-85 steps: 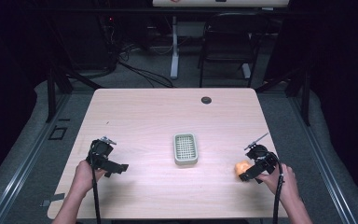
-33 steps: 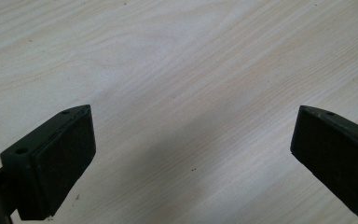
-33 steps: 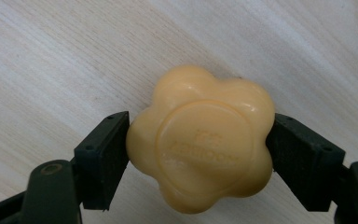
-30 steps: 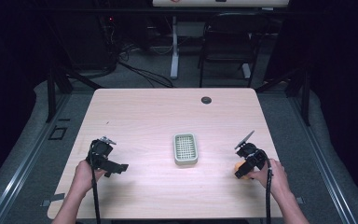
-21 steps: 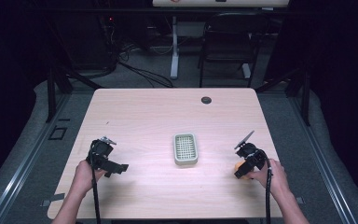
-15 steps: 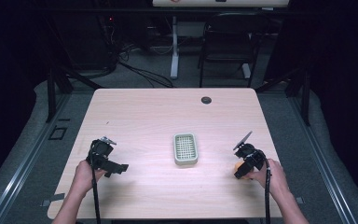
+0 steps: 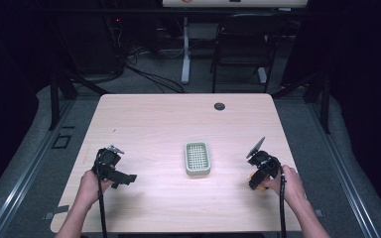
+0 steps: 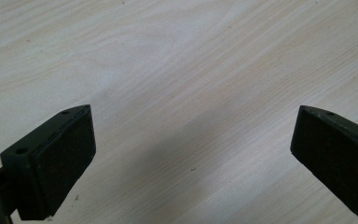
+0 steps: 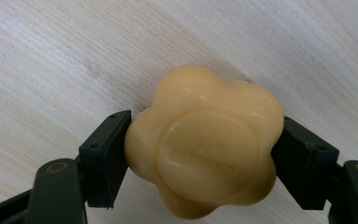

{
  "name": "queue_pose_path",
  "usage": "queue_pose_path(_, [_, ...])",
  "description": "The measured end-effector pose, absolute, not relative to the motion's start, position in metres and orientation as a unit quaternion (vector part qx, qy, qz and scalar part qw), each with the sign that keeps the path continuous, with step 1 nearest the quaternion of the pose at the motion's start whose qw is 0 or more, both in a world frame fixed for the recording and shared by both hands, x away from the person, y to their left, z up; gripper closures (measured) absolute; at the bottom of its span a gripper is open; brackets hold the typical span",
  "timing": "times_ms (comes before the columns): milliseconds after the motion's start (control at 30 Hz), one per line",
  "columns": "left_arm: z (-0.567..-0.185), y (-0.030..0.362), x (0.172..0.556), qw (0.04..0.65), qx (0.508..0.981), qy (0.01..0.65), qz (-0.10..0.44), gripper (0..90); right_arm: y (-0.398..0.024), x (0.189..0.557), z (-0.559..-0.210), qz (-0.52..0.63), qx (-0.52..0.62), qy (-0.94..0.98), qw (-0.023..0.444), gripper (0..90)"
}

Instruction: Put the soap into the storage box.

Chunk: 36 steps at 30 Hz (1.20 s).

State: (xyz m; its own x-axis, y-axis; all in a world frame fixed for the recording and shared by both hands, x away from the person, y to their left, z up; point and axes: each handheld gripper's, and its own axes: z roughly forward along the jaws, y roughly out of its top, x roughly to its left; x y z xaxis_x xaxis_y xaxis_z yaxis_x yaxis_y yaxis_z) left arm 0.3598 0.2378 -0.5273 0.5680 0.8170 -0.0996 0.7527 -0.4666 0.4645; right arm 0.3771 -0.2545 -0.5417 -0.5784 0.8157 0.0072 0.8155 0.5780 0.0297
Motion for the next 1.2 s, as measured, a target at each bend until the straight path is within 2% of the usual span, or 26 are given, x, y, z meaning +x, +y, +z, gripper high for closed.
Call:
queue_pose_path(433, [-0.527,0.238,0.360,0.237,0.852,0.461,0.069,0.0,-0.255,0.373,-0.538,0.057,0.481,0.875,0.011,26.5])
queue_pose_path(567, [-0.527,0.238,0.360,0.237,0.853,0.460,0.068,0.0,-0.256,0.376,-0.531,0.029,0.462,0.886,0.003,26.5])
queue_pose_path(1200, [-0.527,0.239,0.359,0.240,0.851,0.463,0.068,0.0,-0.247,0.377,-0.526,0.042,0.461,0.887,0.002,26.5])
